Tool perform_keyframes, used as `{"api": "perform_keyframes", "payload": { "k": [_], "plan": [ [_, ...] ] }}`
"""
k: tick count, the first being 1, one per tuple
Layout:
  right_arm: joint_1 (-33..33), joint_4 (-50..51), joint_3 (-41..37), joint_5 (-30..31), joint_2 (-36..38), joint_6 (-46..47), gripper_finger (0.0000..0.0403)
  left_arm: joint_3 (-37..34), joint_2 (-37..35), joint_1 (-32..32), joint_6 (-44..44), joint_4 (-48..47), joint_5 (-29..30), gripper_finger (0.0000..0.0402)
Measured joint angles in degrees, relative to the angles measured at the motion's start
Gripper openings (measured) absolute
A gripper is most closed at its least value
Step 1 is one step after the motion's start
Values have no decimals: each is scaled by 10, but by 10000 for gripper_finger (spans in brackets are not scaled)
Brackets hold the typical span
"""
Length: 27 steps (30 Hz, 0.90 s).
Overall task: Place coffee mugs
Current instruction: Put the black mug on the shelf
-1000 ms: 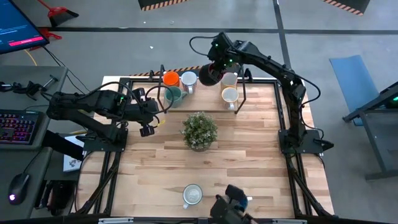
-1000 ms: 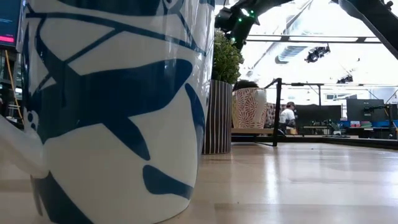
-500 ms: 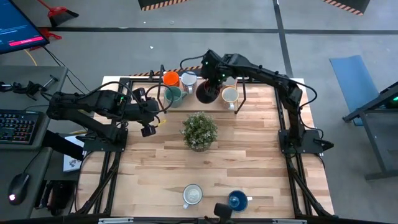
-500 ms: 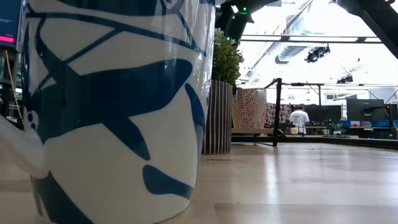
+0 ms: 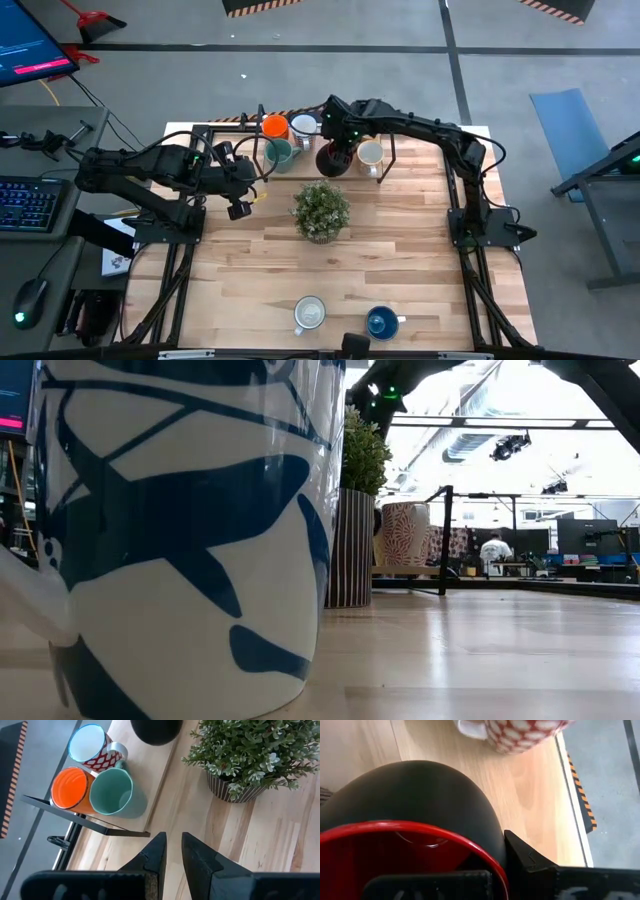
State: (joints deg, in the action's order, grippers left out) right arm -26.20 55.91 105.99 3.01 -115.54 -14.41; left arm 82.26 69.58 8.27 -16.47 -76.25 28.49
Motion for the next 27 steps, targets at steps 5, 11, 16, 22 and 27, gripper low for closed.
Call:
{"api": "perform_keyframes", "payload": {
  "k": [5,11,16,22,27],
  "plan": [
    [0,-27,-25,3,0,4,0,0,0,0,0,0,0,49],
    [0,-47,-28,3,0,4,0,0,0,0,0,0,0,49],
    [-6,-47,-28,2,0,2,0,0,0,0,-1,0,0,49],
    [-12,-37,-28,5,0,-2,0,0,0,0,-1,0,0,49],
    [-12,-38,-28,15,0,-3,0,0,0,0,-19,0,-1,49]
  ]
}}
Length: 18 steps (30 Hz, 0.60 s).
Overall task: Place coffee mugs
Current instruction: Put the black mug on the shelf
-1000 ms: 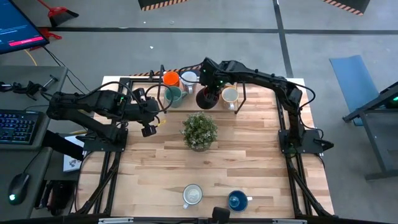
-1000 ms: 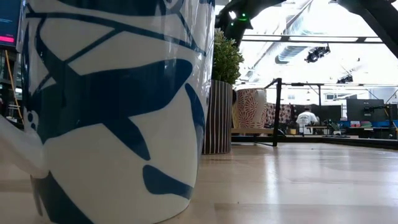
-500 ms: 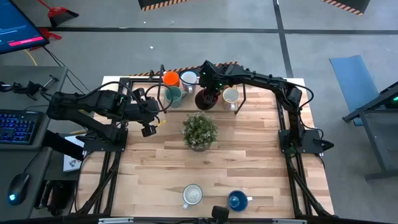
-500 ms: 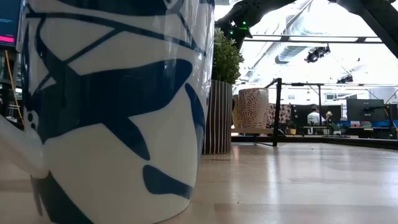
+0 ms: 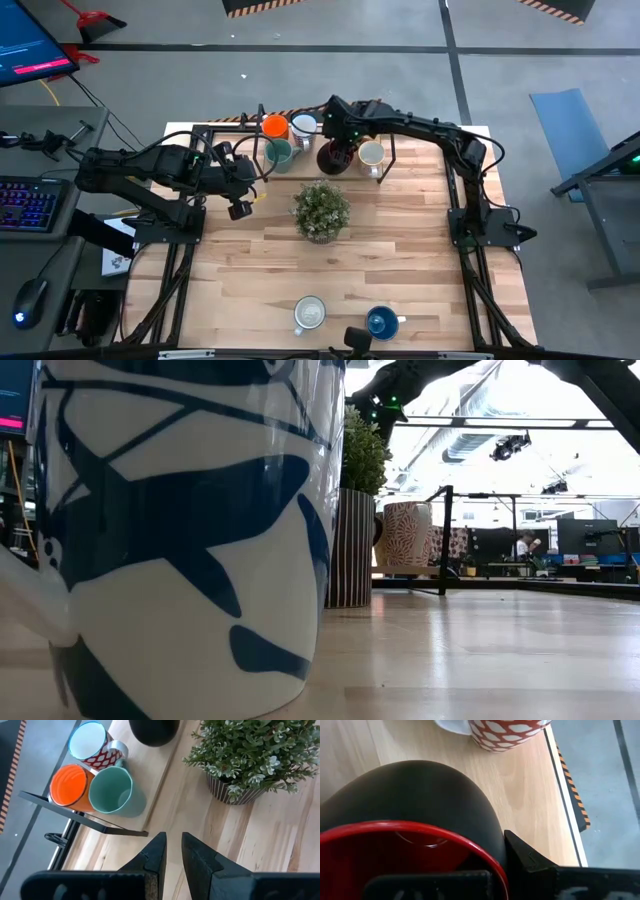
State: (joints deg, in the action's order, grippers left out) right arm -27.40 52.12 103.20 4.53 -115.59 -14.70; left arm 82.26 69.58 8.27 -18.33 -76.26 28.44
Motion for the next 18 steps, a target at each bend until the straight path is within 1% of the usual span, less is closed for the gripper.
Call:
{"api": "perform_keyframes", "payload": {
  "k": [11,18],
  "plan": [
    [-5,14,0,12,0,-9,0,0,0,0,-6,0,0,49],
    [-5,2,0,13,0,-58,0,0,0,0,-6,0,0,49]
  ]
}}
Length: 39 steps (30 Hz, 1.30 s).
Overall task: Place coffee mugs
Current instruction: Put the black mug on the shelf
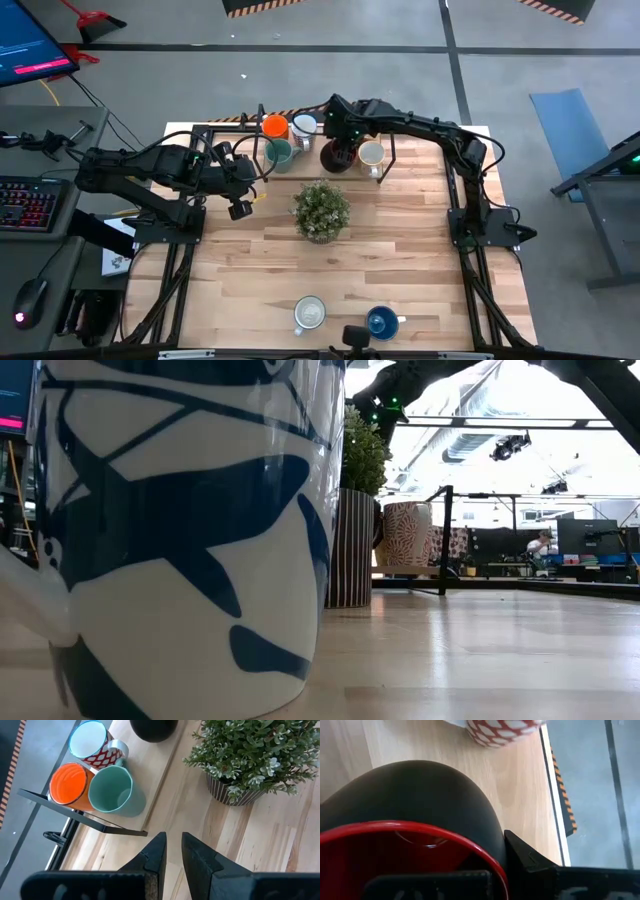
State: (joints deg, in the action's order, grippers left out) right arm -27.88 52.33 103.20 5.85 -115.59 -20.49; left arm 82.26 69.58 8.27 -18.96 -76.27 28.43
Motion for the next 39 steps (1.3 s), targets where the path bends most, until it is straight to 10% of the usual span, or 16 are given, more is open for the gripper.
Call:
{"api": "perform_keyframes", "payload": {
  "k": [39],
  "plan": [
    [0,-40,0,-54,-2,-250,0,0,0,0,-19,0,0,49]
  ]
}}
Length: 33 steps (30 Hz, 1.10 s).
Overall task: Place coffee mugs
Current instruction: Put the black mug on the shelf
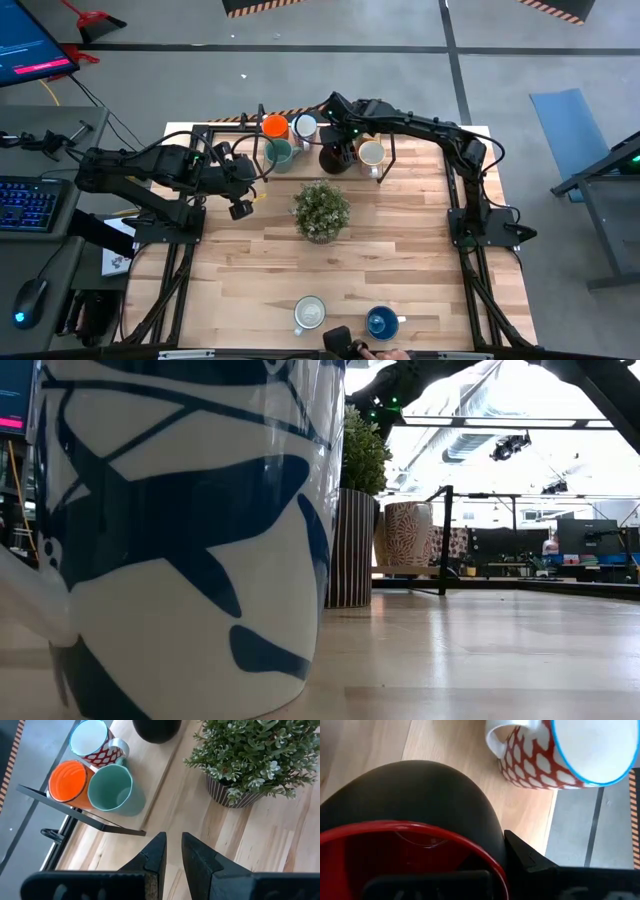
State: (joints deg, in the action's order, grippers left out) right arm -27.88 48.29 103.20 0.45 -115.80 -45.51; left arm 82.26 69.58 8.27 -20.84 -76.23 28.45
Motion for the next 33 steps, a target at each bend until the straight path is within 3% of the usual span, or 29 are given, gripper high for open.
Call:
{"api": "perform_keyframes", "payload": {
  "k": [15,33],
  "plan": [
    [1,-2,2,12,-21,-11,2,0,0,0,-16,0,0,49],
    [1,-7,11,53,-22,-16,61,0,0,0,-16,0,0,49]
  ]
}}
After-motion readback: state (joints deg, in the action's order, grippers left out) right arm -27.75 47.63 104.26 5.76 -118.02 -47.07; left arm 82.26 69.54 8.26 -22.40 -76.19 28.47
